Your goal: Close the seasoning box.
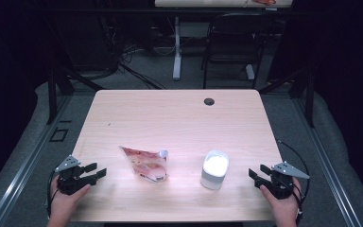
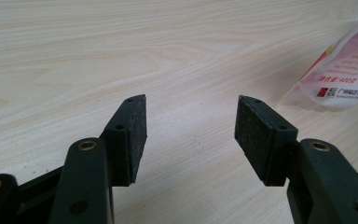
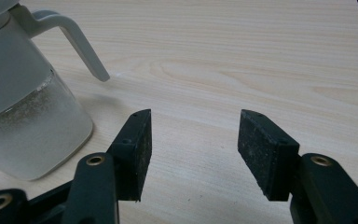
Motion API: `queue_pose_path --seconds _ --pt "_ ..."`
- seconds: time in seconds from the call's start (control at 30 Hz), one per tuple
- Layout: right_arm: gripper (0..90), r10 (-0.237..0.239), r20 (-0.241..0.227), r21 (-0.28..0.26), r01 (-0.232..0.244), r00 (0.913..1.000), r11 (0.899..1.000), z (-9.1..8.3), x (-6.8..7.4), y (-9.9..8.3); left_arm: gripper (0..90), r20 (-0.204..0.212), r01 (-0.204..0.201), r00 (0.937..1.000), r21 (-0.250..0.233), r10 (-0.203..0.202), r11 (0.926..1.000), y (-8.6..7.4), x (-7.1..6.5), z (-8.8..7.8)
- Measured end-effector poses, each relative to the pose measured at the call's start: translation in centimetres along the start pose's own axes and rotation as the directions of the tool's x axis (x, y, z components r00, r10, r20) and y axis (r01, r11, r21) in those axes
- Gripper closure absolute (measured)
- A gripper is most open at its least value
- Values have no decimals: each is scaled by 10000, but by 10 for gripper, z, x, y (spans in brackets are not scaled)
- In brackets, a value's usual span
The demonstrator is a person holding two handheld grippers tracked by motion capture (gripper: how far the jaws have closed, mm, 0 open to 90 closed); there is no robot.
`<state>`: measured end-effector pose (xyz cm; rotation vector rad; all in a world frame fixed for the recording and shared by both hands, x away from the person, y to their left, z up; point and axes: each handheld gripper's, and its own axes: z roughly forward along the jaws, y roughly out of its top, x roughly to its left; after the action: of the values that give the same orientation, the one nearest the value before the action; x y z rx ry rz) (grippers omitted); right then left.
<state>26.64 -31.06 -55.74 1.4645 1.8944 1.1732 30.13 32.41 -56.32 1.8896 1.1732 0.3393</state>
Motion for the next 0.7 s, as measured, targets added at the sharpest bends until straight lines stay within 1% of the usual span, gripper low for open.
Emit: queue_pose_path --seconds 0.07,0.2,0.3,0.33,0.37,0.43,0.53,0.57,0.7 --pt "446 -67 -3 98 67 10000 9999 1 1 0 441 38 -108 9999 75 108 9999 1 -1 1" --pt "445 -193 -182 280 198 9996 9994 3 2 -1 441 47 -208 9998 168 207 9996 1 -4 3" --pt "444 -277 -268 318 286 9993 9991 4 3 0 439 34 -255 9997 222 254 9994 1 -5 5" --pt "444 -281 -323 309 291 9991 9991 5 4 -1 439 86 -288 9996 356 285 9989 1 -5 5" --pt "444 -336 -395 309 348 9987 9989 5 4 -1 439 100 -311 9995 392 308 9987 1 -5 6" --pt "448 -332 -460 331 348 9984 9988 5 4 -1 440 42 -359 9994 371 357 9987 1 -6 8" --pt "451 -392 -514 445 415 9979 9981 4 5 -1 441 147 -493 9987 484 487 9976 2 -7 7" --pt "452 -445 -508 472 469 9977 9978 4 5 -1 442 120 -502 9987 415 497 9979 1 -8 8" --pt "451 -471 -517 338 488 9976 9982 4 6 -1 453 49 -611 9981 526 609 9967 3 -8 8"
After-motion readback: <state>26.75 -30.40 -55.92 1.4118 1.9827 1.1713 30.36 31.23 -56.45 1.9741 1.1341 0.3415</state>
